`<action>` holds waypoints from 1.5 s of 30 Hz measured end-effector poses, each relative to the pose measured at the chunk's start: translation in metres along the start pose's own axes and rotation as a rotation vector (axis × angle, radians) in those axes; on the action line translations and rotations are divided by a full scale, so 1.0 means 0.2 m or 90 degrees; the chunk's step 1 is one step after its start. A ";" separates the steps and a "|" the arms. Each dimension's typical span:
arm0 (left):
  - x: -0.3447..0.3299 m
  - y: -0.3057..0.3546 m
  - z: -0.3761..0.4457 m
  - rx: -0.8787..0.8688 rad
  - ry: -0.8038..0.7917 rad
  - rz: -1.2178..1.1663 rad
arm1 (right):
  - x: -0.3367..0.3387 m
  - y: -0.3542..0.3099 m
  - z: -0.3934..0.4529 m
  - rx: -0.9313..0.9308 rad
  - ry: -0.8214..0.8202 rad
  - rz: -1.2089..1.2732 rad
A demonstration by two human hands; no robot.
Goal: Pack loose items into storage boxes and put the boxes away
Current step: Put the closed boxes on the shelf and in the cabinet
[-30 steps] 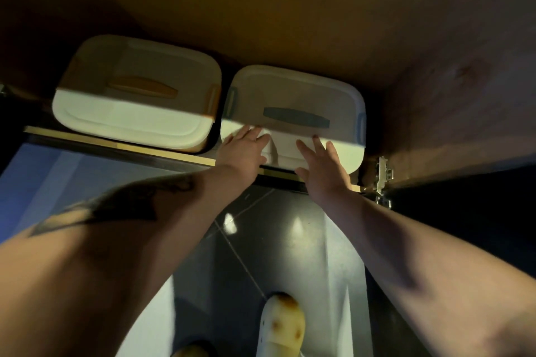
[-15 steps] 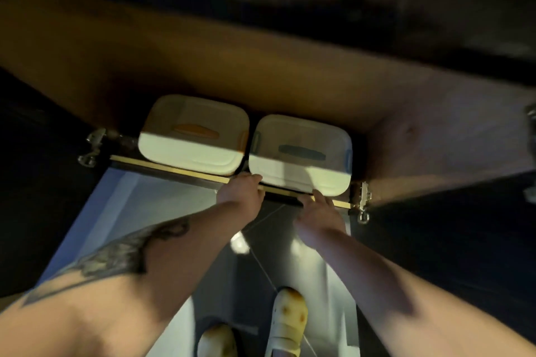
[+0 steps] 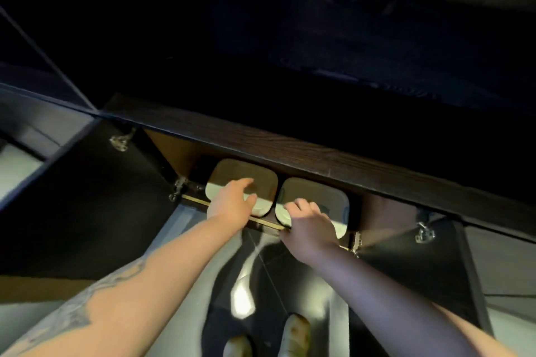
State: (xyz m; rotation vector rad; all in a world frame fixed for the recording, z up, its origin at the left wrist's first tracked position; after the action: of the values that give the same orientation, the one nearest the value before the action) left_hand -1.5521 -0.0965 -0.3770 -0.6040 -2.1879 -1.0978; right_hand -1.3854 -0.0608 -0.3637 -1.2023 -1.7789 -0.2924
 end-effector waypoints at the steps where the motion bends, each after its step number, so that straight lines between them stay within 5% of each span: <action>1: 0.06 0.01 -0.05 0.001 0.022 -0.009 | 0.04 -0.05 -0.02 0.013 0.010 -0.001; 12: 0.40 -0.32 -0.57 0.095 0.206 -0.098 | 0.26 -0.60 0.00 0.208 -0.005 -0.115; 23: 0.84 -1.29 -1.01 0.305 0.446 -0.178 | 0.08 -1.54 0.16 0.345 -0.057 -0.123; 34: 0.97 -2.09 -1.06 0.330 0.286 -0.300 | -0.37 -2.46 0.46 0.412 -0.177 -0.240; 39: 0.88 -2.14 -1.03 0.274 0.264 -0.328 | -0.52 -2.55 0.55 0.373 -0.232 -0.255; 42: 0.88 -2.12 -1.04 0.257 0.306 -0.347 | -0.58 -2.52 0.56 0.390 -0.183 -0.233; 45: 0.88 -2.11 -1.07 0.231 0.243 -0.378 | -0.56 -2.42 0.55 0.419 -0.137 -0.180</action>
State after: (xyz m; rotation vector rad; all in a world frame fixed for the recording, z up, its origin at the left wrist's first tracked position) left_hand -1.8752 -0.4833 -0.3845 0.4116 -2.1818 -0.9486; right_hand -1.8371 -0.2950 -0.3728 -0.5269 -2.0075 0.2631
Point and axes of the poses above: each hand's wrist, its own z-axis towards the middle knuckle, its own x-axis out of the back of the hand, y = z × x, the point moved 1 cm from there along z, towards the middle knuckle, and after that the axes turned 12 degrees about -y, right-handed, at the moved point
